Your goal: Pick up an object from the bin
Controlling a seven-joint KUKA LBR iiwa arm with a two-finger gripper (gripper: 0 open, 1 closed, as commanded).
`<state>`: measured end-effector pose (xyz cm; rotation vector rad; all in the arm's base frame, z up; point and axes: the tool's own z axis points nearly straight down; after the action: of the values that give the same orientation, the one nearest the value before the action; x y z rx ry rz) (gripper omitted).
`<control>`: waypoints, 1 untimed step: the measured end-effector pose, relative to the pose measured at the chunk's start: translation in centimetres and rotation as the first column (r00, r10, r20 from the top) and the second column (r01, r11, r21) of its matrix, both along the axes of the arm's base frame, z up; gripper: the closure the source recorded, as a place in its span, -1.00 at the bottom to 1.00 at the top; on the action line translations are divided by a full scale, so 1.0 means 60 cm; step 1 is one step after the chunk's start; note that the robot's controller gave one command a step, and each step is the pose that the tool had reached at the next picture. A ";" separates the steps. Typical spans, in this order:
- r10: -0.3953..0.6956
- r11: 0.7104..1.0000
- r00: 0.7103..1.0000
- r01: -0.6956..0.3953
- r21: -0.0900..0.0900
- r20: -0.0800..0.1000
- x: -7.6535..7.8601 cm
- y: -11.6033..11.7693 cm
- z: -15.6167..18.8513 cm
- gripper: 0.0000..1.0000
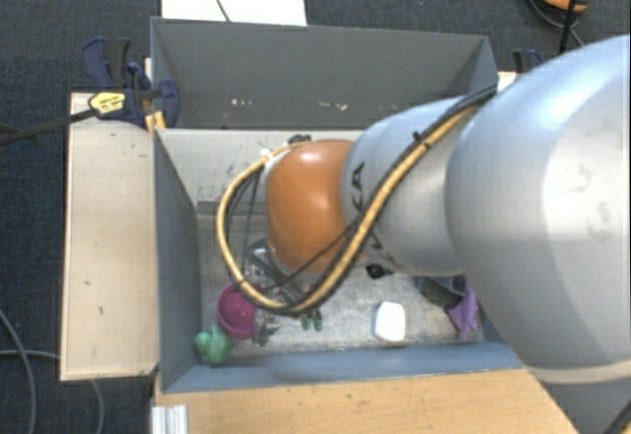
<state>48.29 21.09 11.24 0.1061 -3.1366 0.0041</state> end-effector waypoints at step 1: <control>-0.017 1.000 1.000 0.017 0.004 0.005 -0.007 -0.011 0.075 1.00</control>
Offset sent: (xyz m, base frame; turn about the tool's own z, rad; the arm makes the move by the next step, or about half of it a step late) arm -0.0047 0.0076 0.0672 0.0019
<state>47.87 20.40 15.72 0.0802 -3.1426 -0.0023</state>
